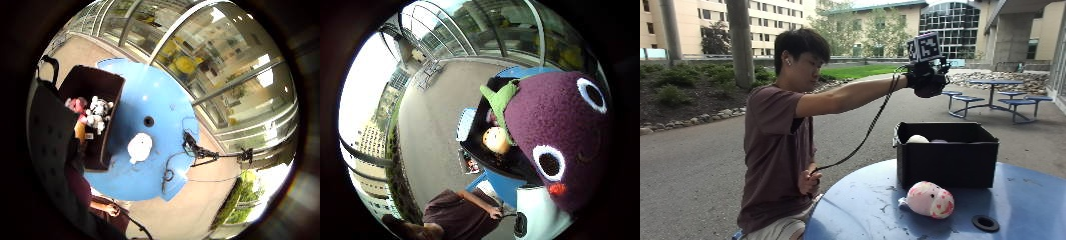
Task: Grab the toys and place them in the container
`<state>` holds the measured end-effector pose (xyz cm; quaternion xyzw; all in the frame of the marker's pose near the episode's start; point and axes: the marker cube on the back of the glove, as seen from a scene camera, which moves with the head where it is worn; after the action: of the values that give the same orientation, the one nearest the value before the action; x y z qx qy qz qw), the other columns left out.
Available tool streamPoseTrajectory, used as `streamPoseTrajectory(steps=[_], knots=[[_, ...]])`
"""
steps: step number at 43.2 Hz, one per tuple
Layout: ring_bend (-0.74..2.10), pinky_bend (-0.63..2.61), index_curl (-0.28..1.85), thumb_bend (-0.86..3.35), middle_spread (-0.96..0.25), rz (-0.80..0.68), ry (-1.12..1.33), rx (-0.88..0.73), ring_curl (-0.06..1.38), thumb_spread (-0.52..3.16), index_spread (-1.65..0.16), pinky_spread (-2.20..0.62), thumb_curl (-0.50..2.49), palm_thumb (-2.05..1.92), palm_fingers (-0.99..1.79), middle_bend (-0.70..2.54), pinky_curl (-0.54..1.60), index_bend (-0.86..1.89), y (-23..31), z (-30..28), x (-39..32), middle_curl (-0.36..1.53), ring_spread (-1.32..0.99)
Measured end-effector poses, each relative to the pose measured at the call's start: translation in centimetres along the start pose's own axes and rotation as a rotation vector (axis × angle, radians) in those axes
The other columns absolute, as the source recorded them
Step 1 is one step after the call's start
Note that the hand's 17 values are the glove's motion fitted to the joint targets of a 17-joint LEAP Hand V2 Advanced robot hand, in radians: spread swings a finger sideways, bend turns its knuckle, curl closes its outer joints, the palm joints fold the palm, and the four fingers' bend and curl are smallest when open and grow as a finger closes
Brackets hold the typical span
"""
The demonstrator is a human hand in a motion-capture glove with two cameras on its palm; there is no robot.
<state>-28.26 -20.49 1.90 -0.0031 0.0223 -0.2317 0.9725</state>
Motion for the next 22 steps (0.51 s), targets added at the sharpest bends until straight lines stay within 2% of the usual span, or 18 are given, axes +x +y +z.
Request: streamPoseTrajectory(steps=[7, 14, 19, 20, 22], knots=[[1.45, 1.26, 0.60, 0.06, -0.23, -0.067, -0.006, -0.038, 0.65, 0.55, -0.38, -0.34, 1.16, 0.61, 0.79, 1.18, 0.53, 0.87, -4.3, 2.5, -4.0, 0.82, -0.33], [1.45, 1.28, 0.66, 0.05, -0.23, -0.058, -0.023, -0.068, 0.65, 0.52, -0.39, -0.33, 1.19, 0.61, 0.77, 1.18, 0.54, 0.84, -7.0, 4.5, -5.4, 0.84, -0.33], [1.46, 1.30, 0.71, 0.03, -0.24, -0.043, -0.026, -0.174, 0.65, 0.50, -0.40, -0.33, 1.21, 0.62, 0.75, 1.17, 0.54, 0.82, -7.4, 5.9, -5.6, 0.85, -0.33], [1.46, 1.33, 0.69, 0.03, -0.25, -0.043, -0.023, -0.224, 0.65, 0.50, -0.40, -0.34, 1.21, 0.62, 0.68, 1.15, 0.54, 0.75, -7.3, 6.3, -5.6, 0.84, -0.33], [1.47, 1.43, 0.67, 0.00, -0.26, -0.044, -0.013, -0.336, 0.65, 0.59, -0.36, -0.34, 1.18, 0.57, 0.35, 0.98, 0.56, 0.54, -7.4, 7.2, -6.0, 0.80, -0.32]])
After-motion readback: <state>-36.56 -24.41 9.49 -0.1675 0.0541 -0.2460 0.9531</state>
